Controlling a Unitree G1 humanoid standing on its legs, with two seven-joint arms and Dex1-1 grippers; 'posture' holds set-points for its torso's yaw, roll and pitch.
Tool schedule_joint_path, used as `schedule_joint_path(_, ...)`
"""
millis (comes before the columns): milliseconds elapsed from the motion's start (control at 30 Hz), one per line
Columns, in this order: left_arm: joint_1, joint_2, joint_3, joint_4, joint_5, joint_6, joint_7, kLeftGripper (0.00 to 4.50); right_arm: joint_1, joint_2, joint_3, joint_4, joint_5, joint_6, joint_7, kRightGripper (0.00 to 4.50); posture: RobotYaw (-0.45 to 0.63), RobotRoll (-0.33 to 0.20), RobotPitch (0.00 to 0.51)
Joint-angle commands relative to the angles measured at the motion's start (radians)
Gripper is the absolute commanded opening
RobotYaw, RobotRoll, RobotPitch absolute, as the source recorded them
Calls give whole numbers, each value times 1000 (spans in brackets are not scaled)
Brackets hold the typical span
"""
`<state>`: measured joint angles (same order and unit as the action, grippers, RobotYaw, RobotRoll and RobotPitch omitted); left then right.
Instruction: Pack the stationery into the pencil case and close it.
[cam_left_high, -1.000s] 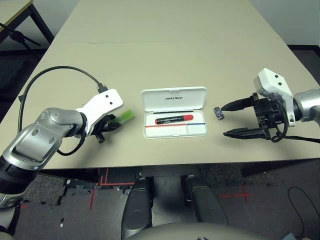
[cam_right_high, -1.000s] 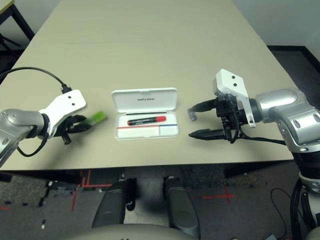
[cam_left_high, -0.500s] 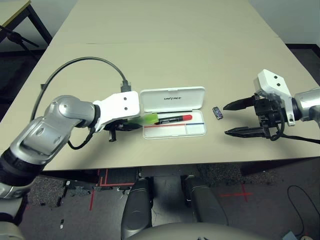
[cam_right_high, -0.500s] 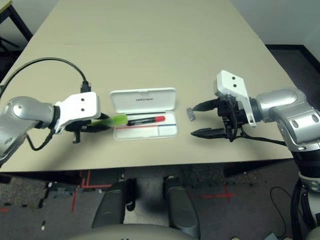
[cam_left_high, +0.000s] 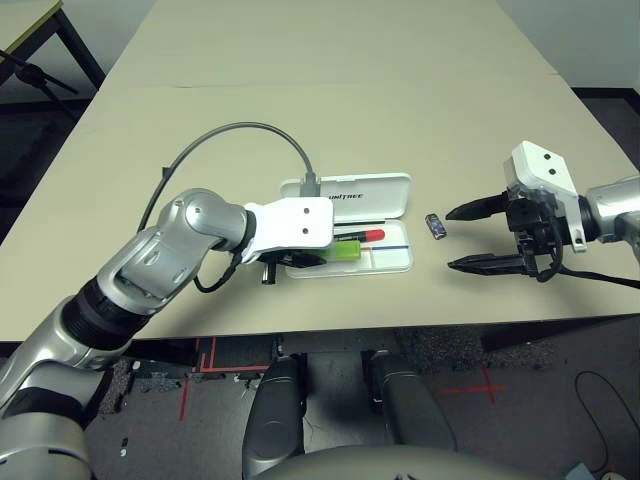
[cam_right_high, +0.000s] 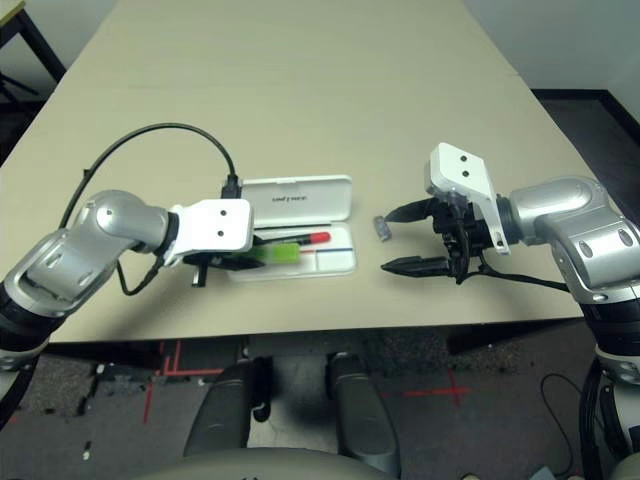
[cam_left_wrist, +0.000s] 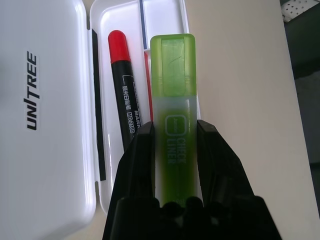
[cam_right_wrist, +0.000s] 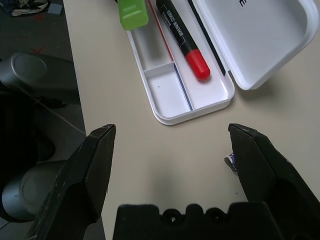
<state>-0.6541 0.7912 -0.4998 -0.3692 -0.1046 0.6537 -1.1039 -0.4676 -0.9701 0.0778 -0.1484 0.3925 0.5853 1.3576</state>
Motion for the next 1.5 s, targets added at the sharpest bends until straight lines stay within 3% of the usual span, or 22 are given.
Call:
schedule_joint_path(33,-8,-18,-30,25,33,-15,-9,1071,11,-10,10,-13,-7,-3,-4,4500,-46,0,184)
schedule_joint_path(300,-11,-72,-48,55,73,-11,-1,1071,23,-25,8,-22,-13,-3,-5,4500,-56,0,185)
schedule_joint_path(667,-9,-79,-46,68,94,-3,-16,1071,27,-31,8,-23,-17,-6,-9,4500,-60,0,183)
schedule_joint_path(967,-8,-50,8,28,49,43,-40,4462,17,-17,15,-10,-21,-18,-15,4500,-48,0,182)
schedule_joint_path(1233,43,36,144,-26,-40,3,-82,4486,16,-11,-24,-61,6,34,-70,4500,-44,0,187)
schedule_joint_path(1433,100,132,274,-75,-132,-33,-138,4486,1,-10,-57,-182,44,252,-223,4500,-49,0,191)
schedule_joint_path(1500,119,183,333,-82,-160,-47,-164,4486,-22,-20,-54,-235,53,425,-306,4500,-49,0,191)
